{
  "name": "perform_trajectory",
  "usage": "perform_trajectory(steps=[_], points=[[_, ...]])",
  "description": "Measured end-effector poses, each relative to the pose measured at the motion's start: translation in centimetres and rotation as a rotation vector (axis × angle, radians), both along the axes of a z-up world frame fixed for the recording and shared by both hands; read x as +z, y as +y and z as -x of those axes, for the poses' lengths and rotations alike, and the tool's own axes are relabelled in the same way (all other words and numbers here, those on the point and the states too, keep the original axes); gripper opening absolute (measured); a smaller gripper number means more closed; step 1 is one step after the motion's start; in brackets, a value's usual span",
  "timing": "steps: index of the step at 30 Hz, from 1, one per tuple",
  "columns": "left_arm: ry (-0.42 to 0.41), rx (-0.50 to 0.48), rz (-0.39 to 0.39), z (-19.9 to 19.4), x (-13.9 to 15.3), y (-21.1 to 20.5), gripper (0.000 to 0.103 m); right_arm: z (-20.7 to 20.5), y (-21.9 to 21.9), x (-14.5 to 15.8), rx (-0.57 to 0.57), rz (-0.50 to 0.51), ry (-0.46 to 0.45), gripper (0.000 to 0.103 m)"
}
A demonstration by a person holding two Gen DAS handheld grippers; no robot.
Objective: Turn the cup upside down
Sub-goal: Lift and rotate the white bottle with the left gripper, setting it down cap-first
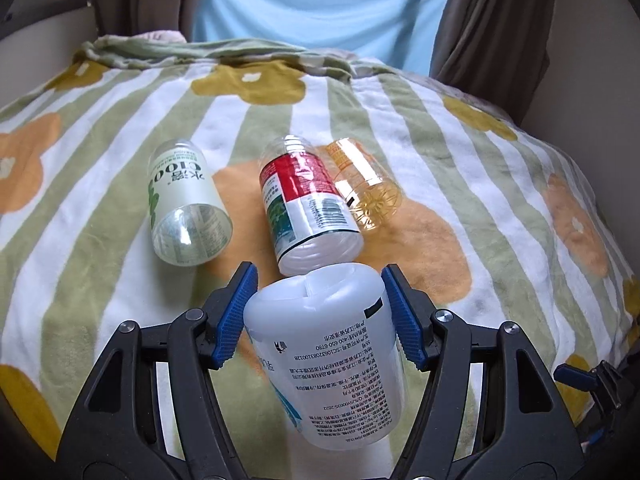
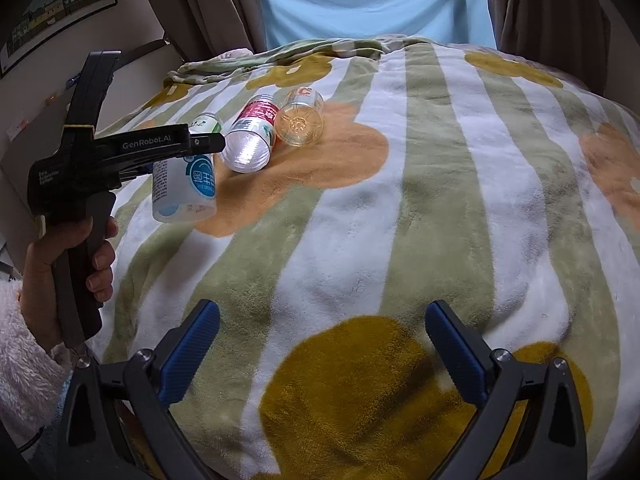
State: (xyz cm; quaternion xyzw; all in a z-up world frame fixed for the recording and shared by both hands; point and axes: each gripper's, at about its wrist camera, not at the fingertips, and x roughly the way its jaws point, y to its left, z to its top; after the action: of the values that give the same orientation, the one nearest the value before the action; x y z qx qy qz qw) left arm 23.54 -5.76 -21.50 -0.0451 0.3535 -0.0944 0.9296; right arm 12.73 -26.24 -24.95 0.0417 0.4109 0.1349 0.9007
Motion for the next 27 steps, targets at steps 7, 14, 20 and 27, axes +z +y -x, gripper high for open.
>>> perform_trajectory(steps=[7,14,20,27], points=[[-0.085,-0.003,-0.1,-0.6,-1.6,-2.5,0.061,0.1,-0.2,0.1,-0.025,-0.024,0.0,0.103],[-0.044,-0.024,-0.086,0.2,-2.4,-2.1,0.061,-0.4,-0.6,-0.6,-0.028,-0.045,0.018,0.103],[-0.016,-0.05,-0.093,1.6,-2.1,-2.1,0.061,-0.6,-0.3,-0.8,-0.017,-0.045,0.019,0.103],[0.064,-0.1,-0.106,3.5,-3.2,-3.2,0.061,0.0,0.1,-0.3,-0.011,-0.013,-0.008,0.103]])
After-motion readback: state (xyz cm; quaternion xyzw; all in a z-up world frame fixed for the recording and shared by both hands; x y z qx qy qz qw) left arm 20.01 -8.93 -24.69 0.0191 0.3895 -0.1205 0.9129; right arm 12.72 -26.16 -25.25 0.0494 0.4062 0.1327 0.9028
